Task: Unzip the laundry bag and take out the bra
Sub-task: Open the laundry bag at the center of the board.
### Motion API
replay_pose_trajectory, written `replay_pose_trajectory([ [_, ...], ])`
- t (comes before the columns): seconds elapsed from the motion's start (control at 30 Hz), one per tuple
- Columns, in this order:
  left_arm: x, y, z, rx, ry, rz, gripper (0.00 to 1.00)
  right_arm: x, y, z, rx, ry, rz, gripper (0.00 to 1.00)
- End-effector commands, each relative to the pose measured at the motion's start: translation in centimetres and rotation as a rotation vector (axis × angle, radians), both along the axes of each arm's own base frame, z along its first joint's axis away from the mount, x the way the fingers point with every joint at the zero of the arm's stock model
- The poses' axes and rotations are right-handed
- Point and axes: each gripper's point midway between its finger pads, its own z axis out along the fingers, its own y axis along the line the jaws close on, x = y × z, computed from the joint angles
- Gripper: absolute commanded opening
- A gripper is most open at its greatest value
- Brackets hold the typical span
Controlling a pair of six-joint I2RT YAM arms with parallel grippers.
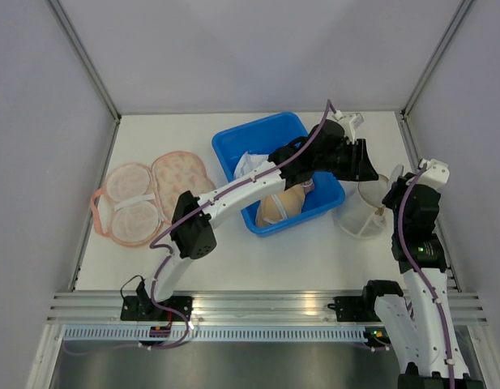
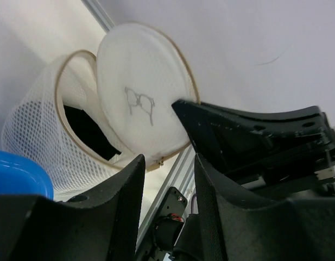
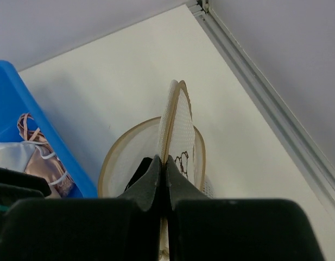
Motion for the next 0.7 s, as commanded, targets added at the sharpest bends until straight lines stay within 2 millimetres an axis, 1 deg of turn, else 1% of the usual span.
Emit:
replay_pose_trajectory([
  [0.0, 1.2, 0.6, 0.7, -0.002, -0.063, -0.004, 0.48, -0.8, 0.0, 0.3, 0.032, -0.014, -0.017, 0.0],
  [0.03, 1.4, 0.6, 0.2, 0.008, -0.067, -0.008, 0.48, -1.0, -0.4, 0.3, 0.028, -0.005, -0.038, 0.0],
  [0.07, 1.3, 0.7, -0.3, 0.015, -0.063, -0.021, 0.48, -1.2, -0.8, -0.1, 0.025, 0.021, -0.065, 0.0],
  [0.1, 1.3, 0.8, -0.7, 0.022, -0.06, -0.031, 0.48, -1.7, -2.1, 0.0, 0.007, 0.031, -0.141, 0.0],
  [0.17, 0.9, 0.9, -1.8, 0.037, -0.037, -0.052, 0.49, -2.1, -3.5, -0.4, -0.016, 0.051, -0.226, 0.0],
  [0.23, 0.1, 0.9, -2.1, 0.032, -0.019, -0.088, 0.5, -2.8, -5.2, -0.6, -0.05, 0.066, -0.331, 0.0],
  [0.27, -0.1, 0.9, -2.5, 0.037, -0.013, -0.099, 0.5, -2.6, -5.4, -0.4, -0.055, 0.053, -0.34, 0.0],
  [0.33, -0.5, 1.1, -3.1, 0.048, -0.008, -0.113, 0.51, -2.4, -5.7, -0.3, -0.054, 0.036, -0.359, 0.0],
  [0.5, -0.8, 1.3, -2.3, 0.039, -0.061, -0.155, 0.54, -1.9, -5.9, 0.7, -0.057, 0.002, -0.368, 0.01],
  [0.57, -0.5, 1.2, -1.6, 0.026, -0.08, -0.15, 0.56, -1.2, -5.0, 1.6, -0.064, -0.056, -0.299, 0.0],
  [0.6, -0.3, 1.0, -1.9, 0.029, -0.082, -0.147, 0.56, -0.7, -4.5, 1.9, -0.07, -0.081, -0.255, 0.01],
  [0.63, 0.0, 0.8, -1.4, 0.017, -0.092, -0.145, 0.56, -0.5, -3.8, 2.5, -0.074, -0.121, -0.205, 0.0],
  [0.67, 0.1, 0.6, -1.4, 0.015, -0.094, -0.143, 0.56, 0.0, -3.2, 2.6, -0.077, -0.143, -0.165, 0.01],
])
